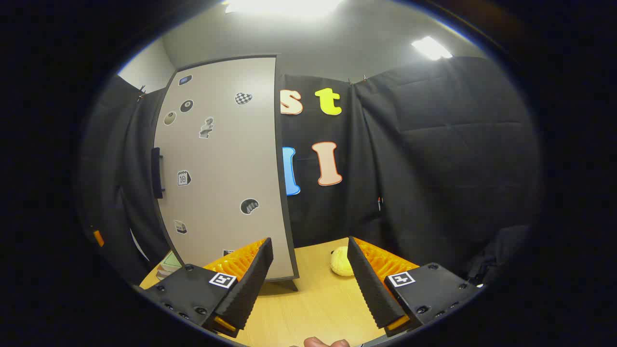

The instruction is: Open the cabinet door with the right hand, grasp the bottle in the cabinet with the left hand and place it on the coaster, then close the cabinet door with the right hand.

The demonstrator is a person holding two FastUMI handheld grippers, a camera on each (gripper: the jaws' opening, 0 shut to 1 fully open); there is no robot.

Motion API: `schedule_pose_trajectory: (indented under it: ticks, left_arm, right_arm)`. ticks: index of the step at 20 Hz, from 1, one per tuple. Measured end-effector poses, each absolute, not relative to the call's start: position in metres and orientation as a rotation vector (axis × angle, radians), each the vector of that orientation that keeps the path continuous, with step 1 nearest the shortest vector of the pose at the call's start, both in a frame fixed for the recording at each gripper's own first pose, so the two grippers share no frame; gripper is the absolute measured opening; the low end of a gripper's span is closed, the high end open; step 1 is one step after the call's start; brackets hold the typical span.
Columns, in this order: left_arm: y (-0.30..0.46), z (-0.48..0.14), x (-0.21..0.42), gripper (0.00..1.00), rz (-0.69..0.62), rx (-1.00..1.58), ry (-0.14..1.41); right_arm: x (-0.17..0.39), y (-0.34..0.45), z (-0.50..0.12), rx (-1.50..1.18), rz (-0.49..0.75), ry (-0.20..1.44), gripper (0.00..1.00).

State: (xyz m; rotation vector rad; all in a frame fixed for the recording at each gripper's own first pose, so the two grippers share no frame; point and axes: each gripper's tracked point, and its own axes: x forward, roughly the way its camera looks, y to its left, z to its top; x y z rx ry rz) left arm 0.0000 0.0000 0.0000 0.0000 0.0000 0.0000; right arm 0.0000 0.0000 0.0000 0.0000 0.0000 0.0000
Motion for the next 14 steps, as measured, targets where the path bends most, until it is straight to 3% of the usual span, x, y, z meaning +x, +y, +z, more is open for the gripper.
schedule_pose_trajectory:
  ticks: [14]
  left_arm:
    - [0.014, -0.013, -0.012, 0.83, 0.038, -0.040, 0.025]
  right_arm:
    - [-0.007, 0.011, -0.001, -0.022, 0.036, 0.019, 0.98]
